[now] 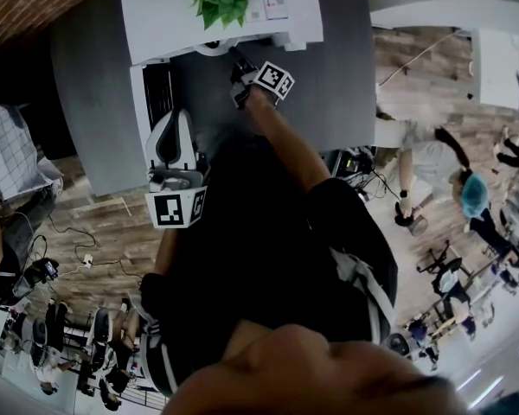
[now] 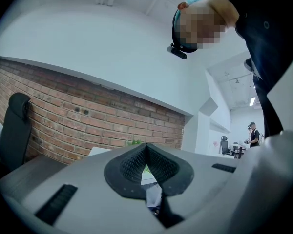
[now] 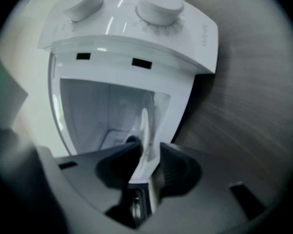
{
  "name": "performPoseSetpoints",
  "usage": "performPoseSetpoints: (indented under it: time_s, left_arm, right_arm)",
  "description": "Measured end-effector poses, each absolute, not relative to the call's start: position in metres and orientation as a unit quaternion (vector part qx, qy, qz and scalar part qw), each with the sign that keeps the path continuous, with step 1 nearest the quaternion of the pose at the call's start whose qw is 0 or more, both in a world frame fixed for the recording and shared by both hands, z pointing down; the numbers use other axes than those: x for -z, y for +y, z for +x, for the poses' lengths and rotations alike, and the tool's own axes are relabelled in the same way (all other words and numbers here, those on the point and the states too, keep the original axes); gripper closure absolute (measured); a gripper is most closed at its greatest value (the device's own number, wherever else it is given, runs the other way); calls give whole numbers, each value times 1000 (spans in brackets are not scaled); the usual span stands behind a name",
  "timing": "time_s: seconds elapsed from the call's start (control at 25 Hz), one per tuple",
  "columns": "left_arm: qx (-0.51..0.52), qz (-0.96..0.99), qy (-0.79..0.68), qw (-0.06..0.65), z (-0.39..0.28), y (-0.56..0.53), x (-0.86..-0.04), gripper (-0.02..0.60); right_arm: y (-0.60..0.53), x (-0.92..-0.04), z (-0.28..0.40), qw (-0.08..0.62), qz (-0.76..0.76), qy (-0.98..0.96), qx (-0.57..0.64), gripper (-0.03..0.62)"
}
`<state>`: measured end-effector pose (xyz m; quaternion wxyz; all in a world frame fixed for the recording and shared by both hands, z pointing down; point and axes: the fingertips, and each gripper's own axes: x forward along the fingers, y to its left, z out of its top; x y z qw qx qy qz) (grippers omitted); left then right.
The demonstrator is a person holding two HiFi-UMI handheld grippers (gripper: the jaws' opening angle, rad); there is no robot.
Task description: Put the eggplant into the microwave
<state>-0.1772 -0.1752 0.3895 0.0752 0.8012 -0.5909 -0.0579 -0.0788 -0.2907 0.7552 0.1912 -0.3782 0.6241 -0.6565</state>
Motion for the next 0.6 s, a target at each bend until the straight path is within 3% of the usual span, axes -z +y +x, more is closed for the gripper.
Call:
performPoseSetpoints:
  time_s: [0.4, 0.6]
  left_arm:
    - [61, 795, -599, 74, -182, -171, -390, 548]
    - [61, 796, -599, 71, -182, -169, -389, 548]
  right_arm:
    - [-276, -734, -70, 15, -447, 747, 492, 464]
    - [-266, -722, -73, -104, -472, 791, 376, 531]
